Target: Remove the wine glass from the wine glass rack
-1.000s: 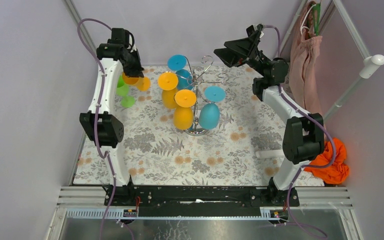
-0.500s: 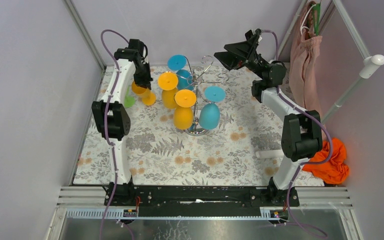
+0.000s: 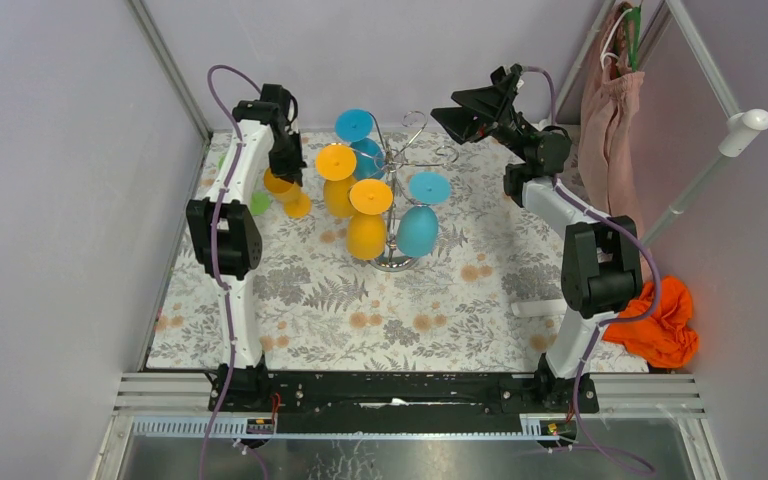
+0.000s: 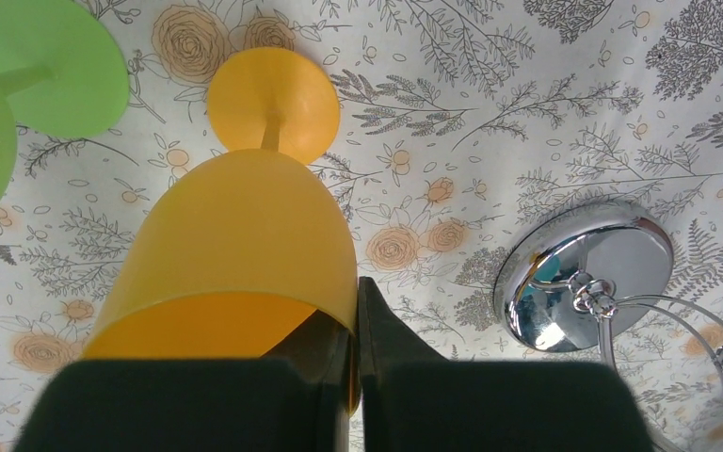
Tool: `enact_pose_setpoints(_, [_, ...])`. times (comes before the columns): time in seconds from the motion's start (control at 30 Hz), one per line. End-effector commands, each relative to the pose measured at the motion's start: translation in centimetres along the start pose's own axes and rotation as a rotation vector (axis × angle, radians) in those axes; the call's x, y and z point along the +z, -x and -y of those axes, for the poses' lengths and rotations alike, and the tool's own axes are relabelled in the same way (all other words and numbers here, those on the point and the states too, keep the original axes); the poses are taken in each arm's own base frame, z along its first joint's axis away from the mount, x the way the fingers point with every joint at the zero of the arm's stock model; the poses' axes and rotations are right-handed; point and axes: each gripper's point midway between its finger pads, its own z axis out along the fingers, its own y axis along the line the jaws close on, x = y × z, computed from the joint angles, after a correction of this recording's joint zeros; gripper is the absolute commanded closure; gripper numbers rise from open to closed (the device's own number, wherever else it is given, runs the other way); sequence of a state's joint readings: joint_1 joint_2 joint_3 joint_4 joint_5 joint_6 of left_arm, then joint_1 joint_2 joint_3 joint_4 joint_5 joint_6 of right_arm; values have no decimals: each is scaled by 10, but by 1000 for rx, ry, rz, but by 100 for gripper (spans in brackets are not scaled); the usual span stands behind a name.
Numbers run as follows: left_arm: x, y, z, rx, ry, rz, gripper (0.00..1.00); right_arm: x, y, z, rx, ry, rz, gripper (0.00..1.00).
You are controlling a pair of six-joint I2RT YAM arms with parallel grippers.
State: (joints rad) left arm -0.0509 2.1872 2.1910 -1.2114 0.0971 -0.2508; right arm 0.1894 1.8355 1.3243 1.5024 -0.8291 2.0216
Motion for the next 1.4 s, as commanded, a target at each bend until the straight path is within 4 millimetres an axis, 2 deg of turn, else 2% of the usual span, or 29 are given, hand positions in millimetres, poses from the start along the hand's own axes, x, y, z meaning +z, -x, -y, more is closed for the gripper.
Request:
enact_pose_setpoints(0.0, [13, -10, -2, 26, 7, -49, 88, -4, -7, -16, -68, 64, -26, 25])
enact_pose_setpoints(0.27, [14, -8, -1, 32, -1, -46, 62, -5, -7, -15, -63, 66, -24, 25])
enact_pose_setpoints(0.43, [4, 3, 6, 33, -28, -3, 60, -4, -9, -17, -68, 66, -31, 25])
enact_pose_setpoints(0.57, [-13, 19, 12, 29, -45, 62, 53, -5, -10, -15, -70, 57, -31, 25])
enact_pose_setpoints(0.87, [-44, 45, 17, 5, -43, 187, 50, -7, -14, -7, -82, 16, -41, 25])
enact_pose_setpoints(1.0, [-72, 62, 20, -7, -47, 285, 49, -7, -15, -1, -115, -35, -42, 25])
enact_pose_setpoints(1.2, [-129, 92, 28, -43, -81, 494, 48, -8, -19, 1, -154, -84, -36, 25])
enact_pose_setpoints(1.37, [-179, 102, 56, -63, -247, 635, 48, -11, -20, 3, -150, -90, -31, 25])
